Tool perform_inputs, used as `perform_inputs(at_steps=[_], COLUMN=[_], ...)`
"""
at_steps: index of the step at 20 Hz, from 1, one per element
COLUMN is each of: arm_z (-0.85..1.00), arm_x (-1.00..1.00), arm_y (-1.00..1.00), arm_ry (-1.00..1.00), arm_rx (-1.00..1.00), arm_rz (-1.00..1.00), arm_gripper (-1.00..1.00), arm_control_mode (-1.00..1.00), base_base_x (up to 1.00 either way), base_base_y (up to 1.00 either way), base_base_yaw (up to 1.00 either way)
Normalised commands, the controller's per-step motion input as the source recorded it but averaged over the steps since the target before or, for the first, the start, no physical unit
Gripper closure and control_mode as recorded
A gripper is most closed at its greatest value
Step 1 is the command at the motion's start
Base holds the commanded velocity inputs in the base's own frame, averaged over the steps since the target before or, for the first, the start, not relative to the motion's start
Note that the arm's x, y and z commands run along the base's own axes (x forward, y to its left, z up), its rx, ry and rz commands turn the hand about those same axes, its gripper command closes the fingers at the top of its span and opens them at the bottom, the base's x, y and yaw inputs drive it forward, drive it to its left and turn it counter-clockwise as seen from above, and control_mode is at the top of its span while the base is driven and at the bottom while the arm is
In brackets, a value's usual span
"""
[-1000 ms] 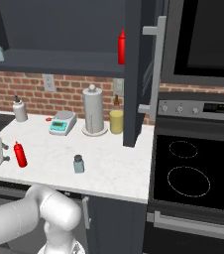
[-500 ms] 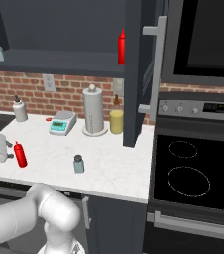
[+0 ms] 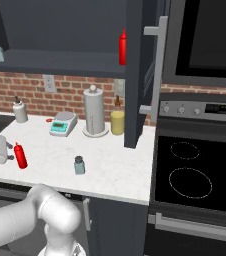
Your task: Put the shaker and condiment bottle from the counter next to their counterparts in the cabinet.
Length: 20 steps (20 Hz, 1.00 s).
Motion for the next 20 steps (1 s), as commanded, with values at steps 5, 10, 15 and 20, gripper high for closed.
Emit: perform_inputs(at_steps=[5,10,15,20], arm_z=[-0.03,-0.09,-0.05,0.0], arm_x=[0.0,0.0,0.01,0.04], arm_y=[-0.01,-0.01,0.0,0.0], arm_ry=[0.0,0.0,0.0,0.0], arm_rx=[0.0,0.0,0.0,0.0], arm_rz=[-0.01,-0.03,-0.06,-0.07], arm_gripper=[-1.0,-1.0,-1.0,-1.0], arm_control_mode=[-1.0,-1.0,-1.0,-1.0], base_base_x=[0.0,0.0,0.0,0.0], base_base_y=[0.0,0.0,0.0,0.0], base_base_yaw=[0.0,0.0,0.0,0.0])
